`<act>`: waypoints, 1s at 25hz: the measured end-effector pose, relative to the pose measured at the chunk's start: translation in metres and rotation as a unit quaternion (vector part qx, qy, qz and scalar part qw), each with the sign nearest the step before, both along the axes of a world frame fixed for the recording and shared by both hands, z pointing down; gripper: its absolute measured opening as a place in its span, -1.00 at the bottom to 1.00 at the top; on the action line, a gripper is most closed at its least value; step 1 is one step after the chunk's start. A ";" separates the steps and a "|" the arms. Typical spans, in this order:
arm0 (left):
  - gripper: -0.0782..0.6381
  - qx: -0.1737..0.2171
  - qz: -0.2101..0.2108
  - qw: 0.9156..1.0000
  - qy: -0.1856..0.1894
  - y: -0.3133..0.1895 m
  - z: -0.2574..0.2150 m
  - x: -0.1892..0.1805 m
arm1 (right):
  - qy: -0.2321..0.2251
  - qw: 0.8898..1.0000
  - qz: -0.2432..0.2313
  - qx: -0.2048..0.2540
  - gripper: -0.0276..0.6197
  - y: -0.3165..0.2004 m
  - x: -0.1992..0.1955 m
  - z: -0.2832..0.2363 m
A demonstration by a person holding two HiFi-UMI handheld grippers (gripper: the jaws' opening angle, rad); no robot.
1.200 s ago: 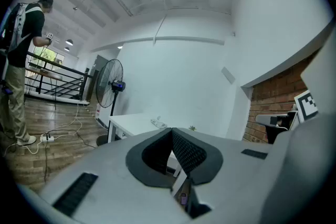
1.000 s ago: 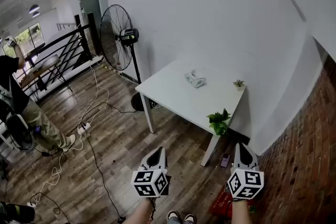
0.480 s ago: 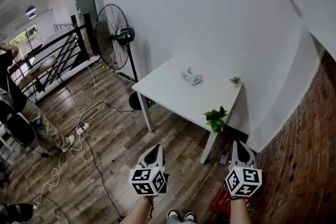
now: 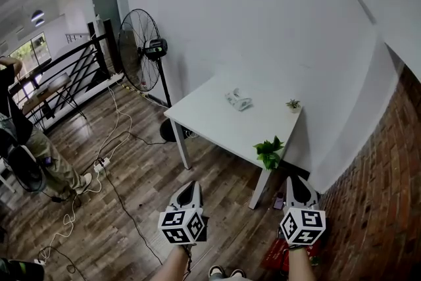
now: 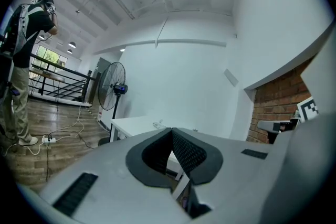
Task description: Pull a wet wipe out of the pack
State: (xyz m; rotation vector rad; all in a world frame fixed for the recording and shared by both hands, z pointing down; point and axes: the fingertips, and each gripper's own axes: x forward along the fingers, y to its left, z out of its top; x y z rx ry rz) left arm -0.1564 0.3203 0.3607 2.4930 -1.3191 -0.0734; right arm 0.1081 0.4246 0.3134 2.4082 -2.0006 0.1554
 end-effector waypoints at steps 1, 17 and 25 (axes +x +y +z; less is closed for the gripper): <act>-0.75 0.001 0.000 1.000 0.000 -0.001 0.000 0.000 | 0.000 1.000 0.000 0.000 -0.73 -0.001 0.000 0.000; -0.75 0.008 0.012 1.000 0.002 -0.026 -0.002 -0.015 | -0.014 1.000 0.006 0.004 -0.58 -0.018 -0.018 0.004; -0.75 -0.003 0.023 1.000 0.000 -0.035 0.010 -0.012 | -0.027 0.999 0.016 -0.014 -0.59 -0.020 -0.017 0.024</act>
